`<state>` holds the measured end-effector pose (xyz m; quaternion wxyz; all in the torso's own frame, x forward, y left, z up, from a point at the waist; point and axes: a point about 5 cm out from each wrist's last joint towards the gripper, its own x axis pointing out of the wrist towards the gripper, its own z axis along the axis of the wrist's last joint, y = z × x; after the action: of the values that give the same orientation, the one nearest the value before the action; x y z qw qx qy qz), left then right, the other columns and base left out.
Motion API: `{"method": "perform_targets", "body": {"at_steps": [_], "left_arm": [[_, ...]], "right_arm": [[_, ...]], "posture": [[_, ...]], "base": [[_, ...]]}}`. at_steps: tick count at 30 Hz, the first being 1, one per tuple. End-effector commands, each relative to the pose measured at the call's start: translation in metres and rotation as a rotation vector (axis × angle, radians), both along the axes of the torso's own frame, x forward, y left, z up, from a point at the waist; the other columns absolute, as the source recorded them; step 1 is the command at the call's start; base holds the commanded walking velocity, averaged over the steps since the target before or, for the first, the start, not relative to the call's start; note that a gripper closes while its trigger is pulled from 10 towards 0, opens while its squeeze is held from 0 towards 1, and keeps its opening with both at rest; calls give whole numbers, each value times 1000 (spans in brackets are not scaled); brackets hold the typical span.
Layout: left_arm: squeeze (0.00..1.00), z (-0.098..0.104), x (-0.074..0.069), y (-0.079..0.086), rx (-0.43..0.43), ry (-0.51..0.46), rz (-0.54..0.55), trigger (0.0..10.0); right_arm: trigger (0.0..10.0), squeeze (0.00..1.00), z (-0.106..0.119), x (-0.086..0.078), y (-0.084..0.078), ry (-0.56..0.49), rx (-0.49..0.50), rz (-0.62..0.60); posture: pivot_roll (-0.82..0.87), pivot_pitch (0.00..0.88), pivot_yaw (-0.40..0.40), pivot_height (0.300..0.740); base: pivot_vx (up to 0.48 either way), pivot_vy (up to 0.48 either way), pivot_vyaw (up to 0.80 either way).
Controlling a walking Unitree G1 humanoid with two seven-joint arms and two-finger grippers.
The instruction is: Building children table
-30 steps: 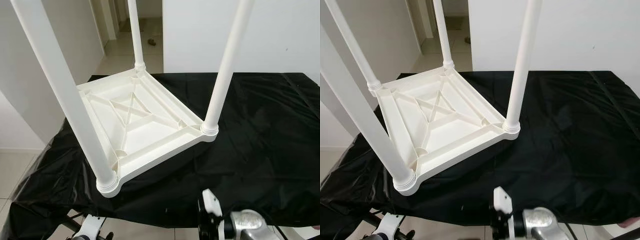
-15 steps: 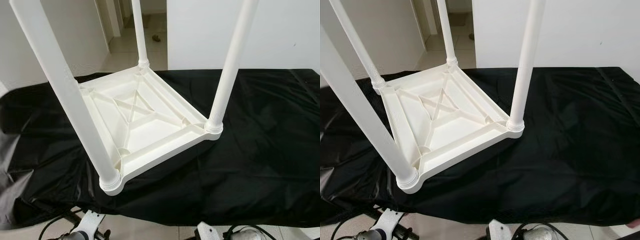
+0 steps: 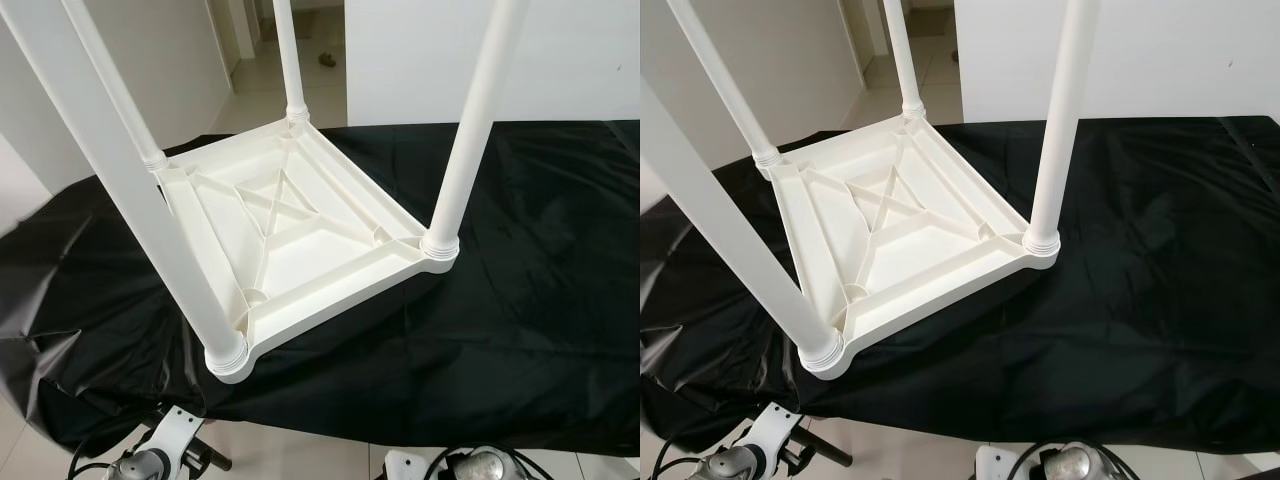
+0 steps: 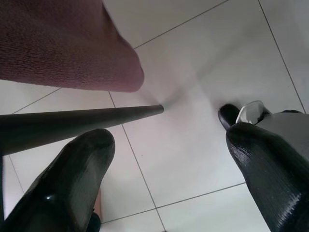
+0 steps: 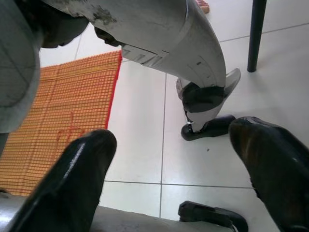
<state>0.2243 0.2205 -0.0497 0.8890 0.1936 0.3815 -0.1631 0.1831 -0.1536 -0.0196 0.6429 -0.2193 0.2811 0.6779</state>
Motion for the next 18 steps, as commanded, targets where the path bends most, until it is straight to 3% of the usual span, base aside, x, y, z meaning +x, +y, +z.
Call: {"method": "perform_targets", "body": {"at_steps": [1,2,3,4,6,7,8,9,10,11,13,14,16,18], "left_arm": [[0,2,1,7,50,-35,57,10000],[0,-4,-5,3,35,-10,67,10000],[0,-4,-5,3,35,-10,67,10000],[0,-7,-9,0,24,8,74,10000],[0,-7,-9,0,24,8,74,10000],[0,-9,-11,-3,17,19,78,10000],[0,-13,-15,-11,-3,26,79,10000],[0,-13,-15,-11,-3,26,79,10000],[0,-15,-17,-17,-15,28,78,10000],[0,-15,-17,-17,-15,28,78,10000],[0,-21,-23,-32,-52,39,77,10000],[0,-21,-23,-32,-52,39,77,10000],[0,-24,-28,-37,-83,54,117,10000],[0,-26,-30,-39,-84,63,125,10000]], "right_arm": [[10000,0,-7,-1,-1,0,-22,-37],[10000,0,-18,11,-5,-22,-90,-230],[10000,0,-18,11,-5,-22,-90,-230],[10000,0,-25,17,-9,-37,-147,-361],[10000,0,-25,17,-9,-37,-147,-361],[10000,0,-30,21,-12,-49,-188,-437],[10000,0,-35,26,-21,-63,-245,-626],[10000,0,-35,26,-21,-63,-245,-626],[10000,0,-38,28,-28,-68,-279,-739],[10000,0,-38,28,-28,-68,-279,-739],[10000,0,-45,24,-33,-74,-313,-930],[10000,0,-45,24,-33,-74,-313,-930],[10000,0,-48,21,-35,-47,-284,-1071],[10000,0,-49,21,-35,-45,-280,-1111]], "posture": [[147,75,161,740],[131,82,126,740],[131,82,126,740],[129,80,116,740],[129,80,116,740],[129,80,116,740],[90,92,54,740],[90,92,54,740],[90,92,54,740],[90,92,54,740],[62,103,21,740],[62,103,21,740],[43,98,15,740],[41,97,15,740]], "base": [[0,0,0],[0,0,0],[0,0,0],[0,0,0],[0,0,0],[0,0,0],[0,0,0],[0,0,0],[0,0,0],[0,0,0],[0,0,0],[0,0,0],[0,0,0],[0,0,0]]}}
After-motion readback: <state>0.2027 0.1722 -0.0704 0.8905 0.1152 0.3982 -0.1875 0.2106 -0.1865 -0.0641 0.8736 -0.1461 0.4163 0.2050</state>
